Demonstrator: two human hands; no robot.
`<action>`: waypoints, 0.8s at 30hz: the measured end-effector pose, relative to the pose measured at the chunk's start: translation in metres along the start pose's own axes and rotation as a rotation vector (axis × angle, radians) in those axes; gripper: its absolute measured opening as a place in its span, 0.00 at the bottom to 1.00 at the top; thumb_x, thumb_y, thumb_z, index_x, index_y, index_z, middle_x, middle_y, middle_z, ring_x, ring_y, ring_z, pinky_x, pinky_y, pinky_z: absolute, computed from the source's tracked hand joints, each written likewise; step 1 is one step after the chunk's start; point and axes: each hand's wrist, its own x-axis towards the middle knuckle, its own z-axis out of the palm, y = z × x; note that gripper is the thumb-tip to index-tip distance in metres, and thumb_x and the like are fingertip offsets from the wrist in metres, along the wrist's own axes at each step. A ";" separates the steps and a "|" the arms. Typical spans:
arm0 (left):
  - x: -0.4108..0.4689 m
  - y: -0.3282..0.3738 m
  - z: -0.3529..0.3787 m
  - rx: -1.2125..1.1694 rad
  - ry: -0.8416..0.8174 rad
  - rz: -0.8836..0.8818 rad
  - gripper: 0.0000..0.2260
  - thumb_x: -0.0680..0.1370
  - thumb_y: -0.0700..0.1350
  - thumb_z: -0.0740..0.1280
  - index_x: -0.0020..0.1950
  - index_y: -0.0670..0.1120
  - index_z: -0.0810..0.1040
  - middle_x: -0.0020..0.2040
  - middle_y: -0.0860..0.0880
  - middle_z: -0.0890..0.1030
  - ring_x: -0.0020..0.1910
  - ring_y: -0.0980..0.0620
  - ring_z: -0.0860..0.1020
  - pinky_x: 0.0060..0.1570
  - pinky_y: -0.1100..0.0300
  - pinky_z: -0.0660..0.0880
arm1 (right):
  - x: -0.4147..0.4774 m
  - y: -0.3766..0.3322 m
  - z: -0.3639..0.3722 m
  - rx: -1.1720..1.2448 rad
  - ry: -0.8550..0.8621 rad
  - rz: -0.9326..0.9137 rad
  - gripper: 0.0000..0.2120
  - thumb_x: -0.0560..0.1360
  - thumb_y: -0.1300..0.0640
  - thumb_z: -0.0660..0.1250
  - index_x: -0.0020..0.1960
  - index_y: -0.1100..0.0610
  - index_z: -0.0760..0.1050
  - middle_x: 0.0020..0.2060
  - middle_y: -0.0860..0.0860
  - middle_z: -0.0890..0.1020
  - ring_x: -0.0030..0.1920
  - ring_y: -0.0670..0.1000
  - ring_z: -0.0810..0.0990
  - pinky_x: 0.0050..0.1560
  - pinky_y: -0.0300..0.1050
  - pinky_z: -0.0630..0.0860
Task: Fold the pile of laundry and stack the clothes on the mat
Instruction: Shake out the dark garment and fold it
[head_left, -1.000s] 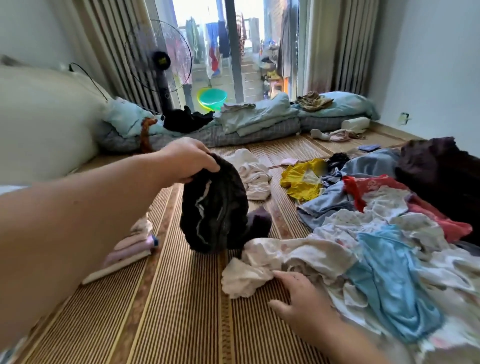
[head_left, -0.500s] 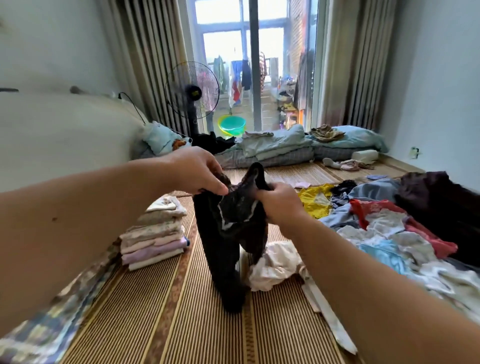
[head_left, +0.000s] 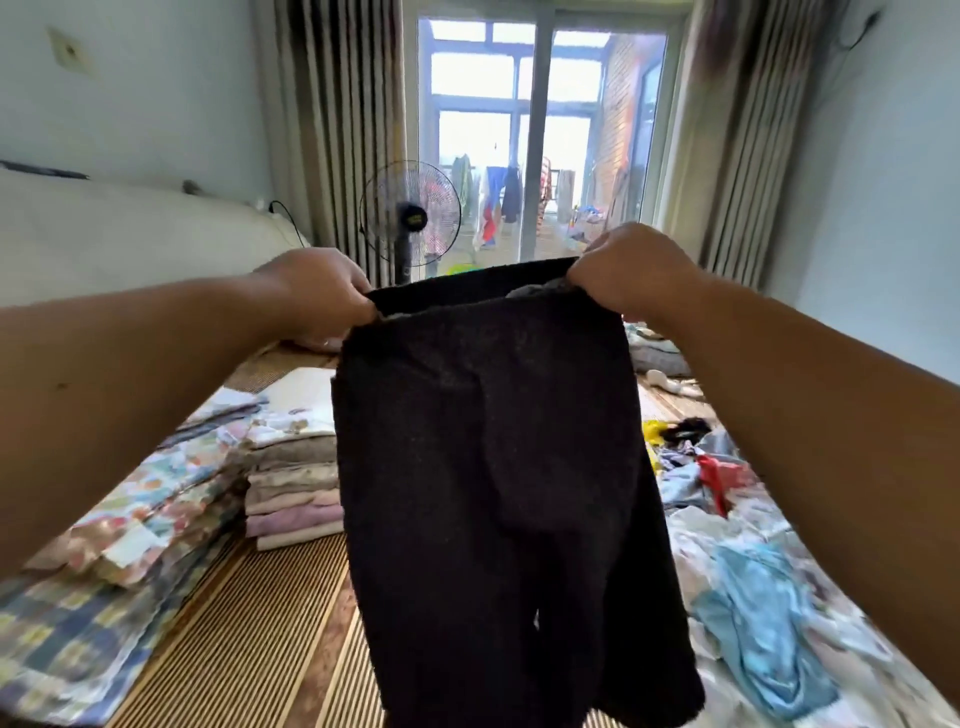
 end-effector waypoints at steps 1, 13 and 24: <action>0.000 -0.001 -0.001 -0.173 -0.015 -0.085 0.06 0.77 0.43 0.67 0.39 0.47 0.79 0.34 0.50 0.80 0.33 0.53 0.78 0.35 0.62 0.76 | -0.002 0.001 0.000 0.026 -0.018 -0.004 0.03 0.73 0.60 0.61 0.43 0.58 0.74 0.37 0.54 0.75 0.40 0.54 0.74 0.38 0.42 0.72; -0.020 0.015 -0.006 -0.783 -0.156 -0.154 0.11 0.80 0.47 0.61 0.38 0.46 0.70 0.25 0.50 0.71 0.24 0.53 0.70 0.24 0.67 0.67 | -0.020 0.017 -0.001 0.595 -0.376 0.000 0.15 0.70 0.41 0.71 0.43 0.52 0.80 0.40 0.49 0.84 0.43 0.52 0.83 0.46 0.44 0.75; -0.025 -0.004 0.007 -0.521 -0.341 0.014 0.07 0.77 0.37 0.69 0.47 0.49 0.75 0.38 0.47 0.75 0.31 0.54 0.72 0.28 0.65 0.72 | -0.030 0.042 -0.003 0.374 -0.563 -0.171 0.13 0.69 0.62 0.75 0.50 0.50 0.79 0.39 0.47 0.86 0.39 0.48 0.85 0.35 0.38 0.80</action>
